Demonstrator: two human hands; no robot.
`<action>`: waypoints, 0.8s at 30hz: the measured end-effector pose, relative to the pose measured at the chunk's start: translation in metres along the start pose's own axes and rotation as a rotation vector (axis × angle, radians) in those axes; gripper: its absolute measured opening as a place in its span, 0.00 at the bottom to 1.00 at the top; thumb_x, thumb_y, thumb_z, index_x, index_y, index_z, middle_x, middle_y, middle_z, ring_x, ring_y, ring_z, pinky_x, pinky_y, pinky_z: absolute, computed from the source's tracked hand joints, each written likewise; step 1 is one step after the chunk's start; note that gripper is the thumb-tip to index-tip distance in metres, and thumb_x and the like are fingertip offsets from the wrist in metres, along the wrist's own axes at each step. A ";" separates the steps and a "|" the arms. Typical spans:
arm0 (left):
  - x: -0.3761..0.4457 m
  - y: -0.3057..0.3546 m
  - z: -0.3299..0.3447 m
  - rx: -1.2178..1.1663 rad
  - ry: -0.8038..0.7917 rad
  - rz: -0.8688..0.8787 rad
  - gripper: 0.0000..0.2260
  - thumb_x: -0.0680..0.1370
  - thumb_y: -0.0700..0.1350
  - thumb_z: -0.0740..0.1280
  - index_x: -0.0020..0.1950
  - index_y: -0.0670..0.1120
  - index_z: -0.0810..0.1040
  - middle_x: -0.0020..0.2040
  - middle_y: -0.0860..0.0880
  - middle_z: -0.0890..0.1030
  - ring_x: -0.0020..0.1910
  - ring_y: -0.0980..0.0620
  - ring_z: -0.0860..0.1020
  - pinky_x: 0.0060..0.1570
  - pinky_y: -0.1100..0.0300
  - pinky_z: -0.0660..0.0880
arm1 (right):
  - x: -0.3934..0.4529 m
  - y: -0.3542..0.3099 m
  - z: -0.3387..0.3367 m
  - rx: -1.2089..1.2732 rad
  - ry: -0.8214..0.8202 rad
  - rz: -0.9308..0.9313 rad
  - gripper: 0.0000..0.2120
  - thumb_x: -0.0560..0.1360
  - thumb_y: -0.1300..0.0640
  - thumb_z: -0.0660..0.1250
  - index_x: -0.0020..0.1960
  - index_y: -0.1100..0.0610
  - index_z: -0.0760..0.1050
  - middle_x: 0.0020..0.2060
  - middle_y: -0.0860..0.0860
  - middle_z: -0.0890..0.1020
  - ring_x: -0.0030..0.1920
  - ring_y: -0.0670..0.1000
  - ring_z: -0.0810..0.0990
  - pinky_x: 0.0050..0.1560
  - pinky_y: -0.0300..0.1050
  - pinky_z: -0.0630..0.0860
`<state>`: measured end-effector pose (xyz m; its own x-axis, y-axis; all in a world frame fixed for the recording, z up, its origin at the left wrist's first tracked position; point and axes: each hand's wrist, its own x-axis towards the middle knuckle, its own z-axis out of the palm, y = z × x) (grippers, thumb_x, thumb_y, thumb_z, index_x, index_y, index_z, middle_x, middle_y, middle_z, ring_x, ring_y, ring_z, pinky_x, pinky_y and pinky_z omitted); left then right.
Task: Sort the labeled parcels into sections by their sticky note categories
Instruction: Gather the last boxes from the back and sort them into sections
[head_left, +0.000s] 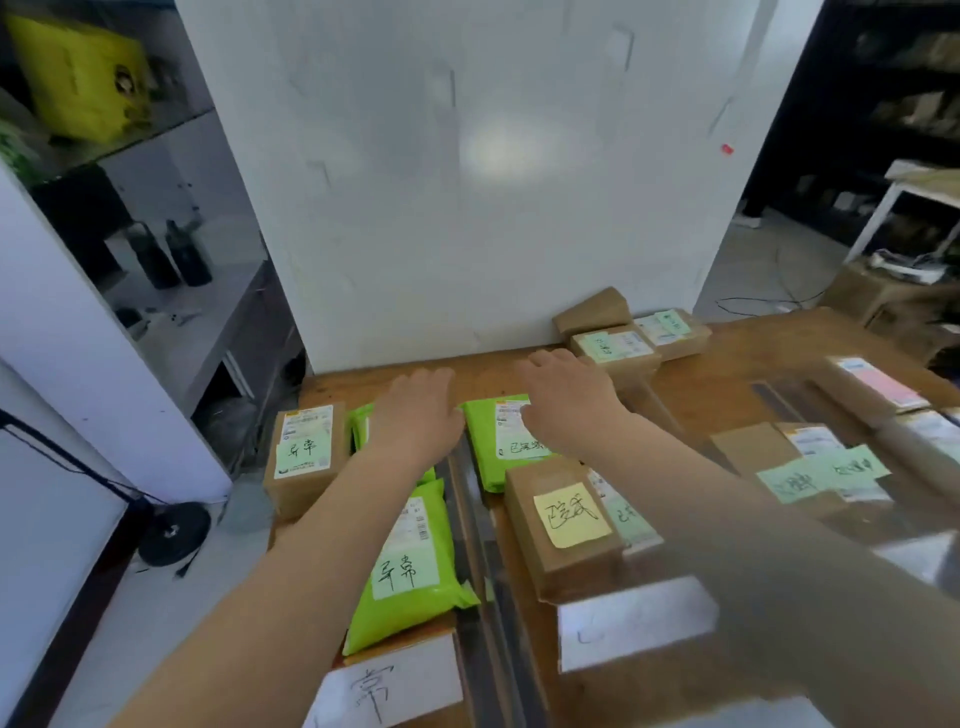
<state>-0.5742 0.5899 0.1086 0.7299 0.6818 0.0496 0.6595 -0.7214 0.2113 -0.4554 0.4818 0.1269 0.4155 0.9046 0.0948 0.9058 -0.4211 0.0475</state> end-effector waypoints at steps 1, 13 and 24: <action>-0.007 0.018 -0.003 0.053 0.015 0.028 0.21 0.77 0.48 0.60 0.71 0.48 0.65 0.66 0.45 0.72 0.65 0.43 0.69 0.59 0.52 0.68 | -0.015 0.013 -0.007 -0.032 0.009 0.010 0.14 0.75 0.57 0.60 0.60 0.57 0.69 0.58 0.52 0.75 0.62 0.55 0.71 0.61 0.50 0.66; -0.064 0.183 0.002 0.299 0.115 0.239 0.21 0.78 0.50 0.60 0.69 0.48 0.65 0.67 0.47 0.71 0.66 0.45 0.68 0.62 0.50 0.64 | -0.156 0.138 -0.039 -0.244 0.010 0.108 0.20 0.75 0.52 0.63 0.66 0.54 0.68 0.62 0.52 0.75 0.63 0.55 0.71 0.63 0.52 0.66; -0.024 0.256 0.031 0.287 0.116 0.269 0.22 0.78 0.52 0.60 0.70 0.49 0.64 0.67 0.47 0.71 0.66 0.44 0.68 0.63 0.49 0.64 | -0.173 0.222 -0.036 -0.280 -0.019 0.120 0.19 0.77 0.55 0.61 0.67 0.53 0.65 0.66 0.53 0.71 0.66 0.55 0.67 0.66 0.52 0.63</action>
<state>-0.4177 0.3849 0.1310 0.8689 0.4614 0.1793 0.4832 -0.8692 -0.1047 -0.3289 0.2298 0.1570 0.5226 0.8470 0.0975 0.7929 -0.5248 0.3096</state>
